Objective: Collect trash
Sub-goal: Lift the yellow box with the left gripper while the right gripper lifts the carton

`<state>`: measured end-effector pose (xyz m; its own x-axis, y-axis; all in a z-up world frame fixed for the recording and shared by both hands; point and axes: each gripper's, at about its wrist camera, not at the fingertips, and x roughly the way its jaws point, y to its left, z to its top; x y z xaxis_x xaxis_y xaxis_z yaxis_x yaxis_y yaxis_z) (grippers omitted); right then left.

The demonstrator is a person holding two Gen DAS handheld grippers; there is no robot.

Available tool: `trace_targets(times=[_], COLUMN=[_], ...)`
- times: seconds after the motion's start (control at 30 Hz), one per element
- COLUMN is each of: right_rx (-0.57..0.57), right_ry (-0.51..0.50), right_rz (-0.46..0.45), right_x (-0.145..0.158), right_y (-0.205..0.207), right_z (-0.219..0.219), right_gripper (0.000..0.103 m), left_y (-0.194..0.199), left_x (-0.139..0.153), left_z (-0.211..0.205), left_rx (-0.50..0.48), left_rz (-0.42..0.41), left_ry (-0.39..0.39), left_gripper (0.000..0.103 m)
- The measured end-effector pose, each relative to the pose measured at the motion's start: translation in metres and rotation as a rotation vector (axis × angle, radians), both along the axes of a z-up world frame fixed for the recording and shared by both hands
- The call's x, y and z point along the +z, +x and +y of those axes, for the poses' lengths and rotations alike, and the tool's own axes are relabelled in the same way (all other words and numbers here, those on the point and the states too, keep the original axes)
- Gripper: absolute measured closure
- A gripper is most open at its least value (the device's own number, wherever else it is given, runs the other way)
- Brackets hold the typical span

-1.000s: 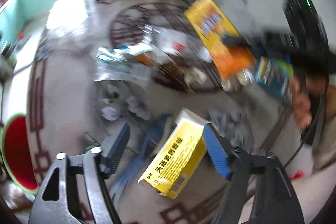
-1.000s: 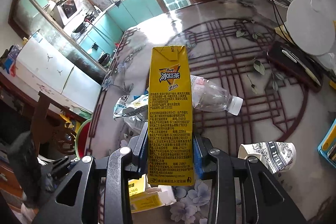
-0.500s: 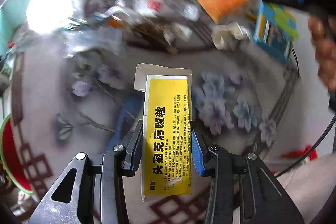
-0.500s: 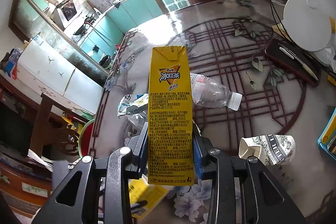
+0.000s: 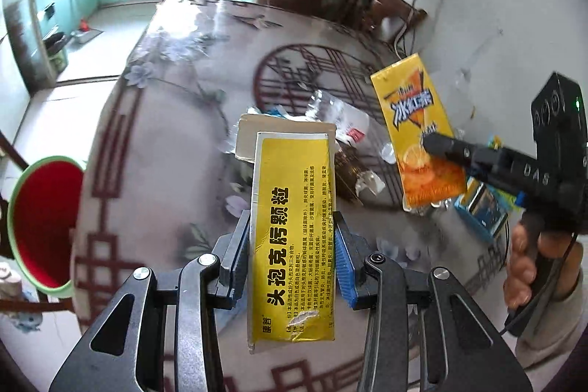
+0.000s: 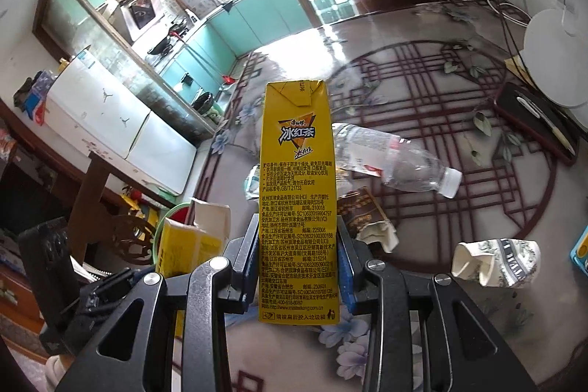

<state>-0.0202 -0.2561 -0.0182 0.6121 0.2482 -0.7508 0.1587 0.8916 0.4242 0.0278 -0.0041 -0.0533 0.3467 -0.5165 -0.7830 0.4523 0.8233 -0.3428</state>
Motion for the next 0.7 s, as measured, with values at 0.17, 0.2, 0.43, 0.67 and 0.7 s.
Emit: trace_targets(times=[0.17,0.2,0.43,0.67,0.7], right_rx=[0.019,0.022,0.046,0.057,0.056], right_ry=[-0.004,-0.006,-0.014,-0.02,-0.021], right_rz=[-0.001,0.0,-0.006,-0.005,-0.004], right_x=[0.002,0.002,0.005,0.005,0.005], right_y=[0.003,0.004,0.015,0.023,0.023], right_z=[0.017,0.02,0.049,0.079,0.083], right_gripper=[0.07,0.07,0.07,0.07,0.07], left_y=[-0.002,-0.002,0.003,0.011,0.01], left_x=[0.0,0.001,0.003,-0.017,-0.019], left_z=[0.014,0.016,0.04,0.062,0.063], left_rx=[0.011,0.011,0.023,0.005,0.005], left_rz=[0.0,-0.001,-0.007,0.037,0.029], left_ry=[-0.02,-0.023,-0.035,0.045,0.062], left_gripper=[0.064,0.064,0.064,0.057,0.043])
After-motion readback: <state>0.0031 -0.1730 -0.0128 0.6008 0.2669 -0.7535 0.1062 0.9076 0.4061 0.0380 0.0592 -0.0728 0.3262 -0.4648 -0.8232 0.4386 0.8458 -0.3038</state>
